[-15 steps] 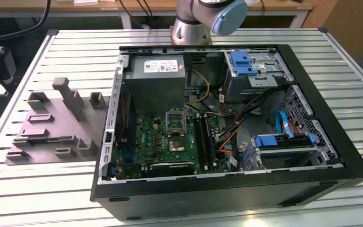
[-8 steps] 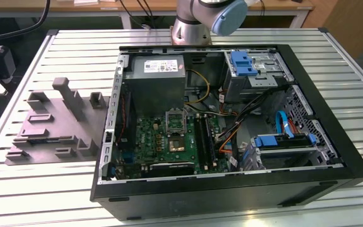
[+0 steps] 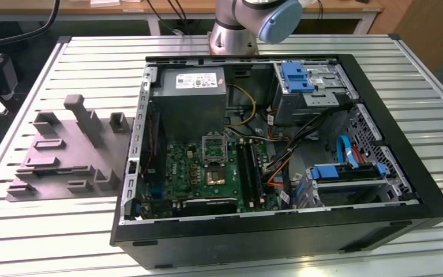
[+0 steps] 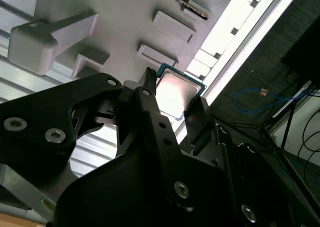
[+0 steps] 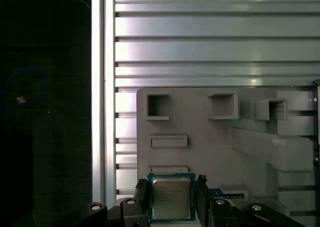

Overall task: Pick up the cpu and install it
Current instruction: 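Pick up the cpu and move it towards the insertion slot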

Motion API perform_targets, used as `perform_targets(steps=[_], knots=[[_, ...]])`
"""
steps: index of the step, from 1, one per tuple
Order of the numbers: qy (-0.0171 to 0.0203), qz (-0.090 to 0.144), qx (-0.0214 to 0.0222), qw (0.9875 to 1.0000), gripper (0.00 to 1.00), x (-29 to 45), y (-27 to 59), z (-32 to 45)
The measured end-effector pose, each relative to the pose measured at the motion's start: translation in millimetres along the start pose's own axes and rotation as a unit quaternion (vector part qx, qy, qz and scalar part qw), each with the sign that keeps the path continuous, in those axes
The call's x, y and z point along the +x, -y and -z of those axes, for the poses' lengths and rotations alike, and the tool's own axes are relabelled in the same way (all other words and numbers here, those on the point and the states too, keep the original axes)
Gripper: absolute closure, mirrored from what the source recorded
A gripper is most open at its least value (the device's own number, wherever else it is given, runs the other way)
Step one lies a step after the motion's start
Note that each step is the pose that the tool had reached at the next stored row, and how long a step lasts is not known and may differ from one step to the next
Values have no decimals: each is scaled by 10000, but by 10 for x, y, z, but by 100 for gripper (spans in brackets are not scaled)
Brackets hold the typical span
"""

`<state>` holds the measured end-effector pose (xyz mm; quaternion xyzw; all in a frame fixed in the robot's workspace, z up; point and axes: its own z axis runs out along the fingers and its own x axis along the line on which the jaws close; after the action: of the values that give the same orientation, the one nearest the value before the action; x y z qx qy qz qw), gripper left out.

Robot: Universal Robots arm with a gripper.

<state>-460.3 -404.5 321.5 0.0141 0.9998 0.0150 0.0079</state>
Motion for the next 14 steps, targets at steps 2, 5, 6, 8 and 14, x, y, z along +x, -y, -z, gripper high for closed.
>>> perform_targets(steps=[2, 5, 6, 8, 14], knots=[[0, 0, 0, 10000, 53, 0, -1, 19], [0, 0, 0, 10000, 53, -1, -2, 50], [0, 0, 0, 10000, 53, -1, -2, 61], [1, 0, 0, 10000, 53, -1, -3, 82], [0, 0, 0, 10000, 53, -2, -5, 150]])
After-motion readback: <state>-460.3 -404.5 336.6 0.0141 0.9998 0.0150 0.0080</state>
